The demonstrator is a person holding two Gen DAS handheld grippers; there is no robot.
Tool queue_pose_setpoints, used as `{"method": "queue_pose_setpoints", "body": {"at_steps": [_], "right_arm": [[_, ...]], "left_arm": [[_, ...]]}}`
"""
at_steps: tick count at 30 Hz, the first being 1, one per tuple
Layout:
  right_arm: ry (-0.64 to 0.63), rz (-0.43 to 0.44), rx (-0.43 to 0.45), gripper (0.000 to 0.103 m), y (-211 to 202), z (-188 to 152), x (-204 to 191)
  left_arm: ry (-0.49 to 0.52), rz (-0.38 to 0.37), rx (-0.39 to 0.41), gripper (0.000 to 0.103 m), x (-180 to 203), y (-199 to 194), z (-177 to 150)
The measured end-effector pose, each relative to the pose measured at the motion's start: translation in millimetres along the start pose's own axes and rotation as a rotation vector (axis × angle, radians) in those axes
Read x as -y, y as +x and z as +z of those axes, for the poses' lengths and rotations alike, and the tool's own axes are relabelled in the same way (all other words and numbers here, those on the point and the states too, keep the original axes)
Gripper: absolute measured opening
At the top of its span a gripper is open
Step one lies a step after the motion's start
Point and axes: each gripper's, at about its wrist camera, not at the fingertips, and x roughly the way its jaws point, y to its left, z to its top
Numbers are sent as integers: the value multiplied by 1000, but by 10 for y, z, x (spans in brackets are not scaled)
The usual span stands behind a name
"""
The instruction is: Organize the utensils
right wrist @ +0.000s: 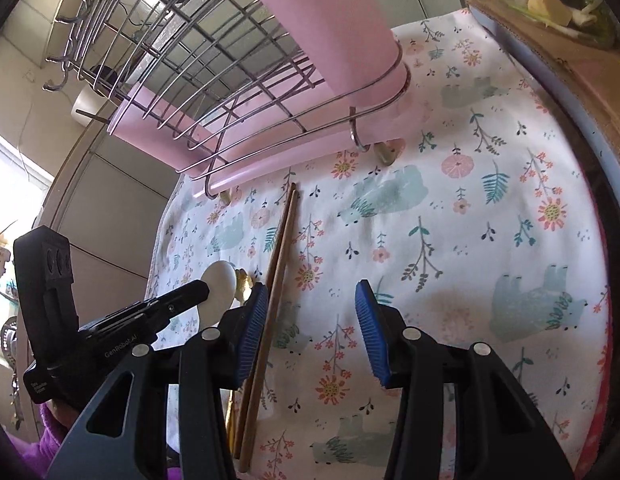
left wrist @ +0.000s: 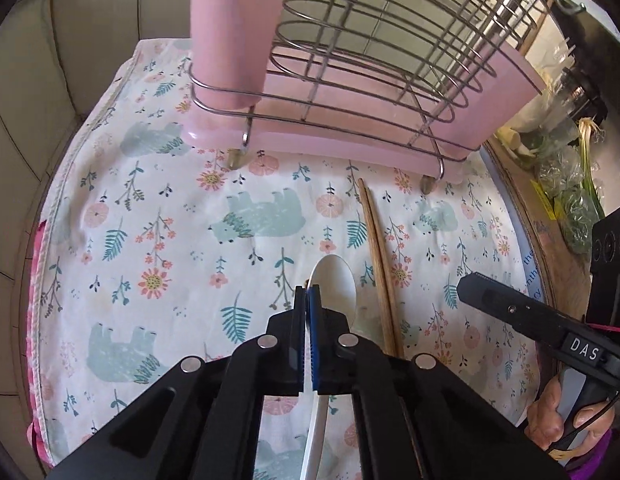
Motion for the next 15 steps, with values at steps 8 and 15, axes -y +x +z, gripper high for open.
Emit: {"method": "queue_pose_setpoints", "body": {"at_steps": [8, 15], "right_arm": [[110, 106, -120, 29, 378, 53, -8], [140, 107, -145, 12, 606, 101, -44]], "left_arm": [[-109, 31, 28, 1, -434, -87, 33], [-138, 20, 36, 1, -622, -101, 3]]}}
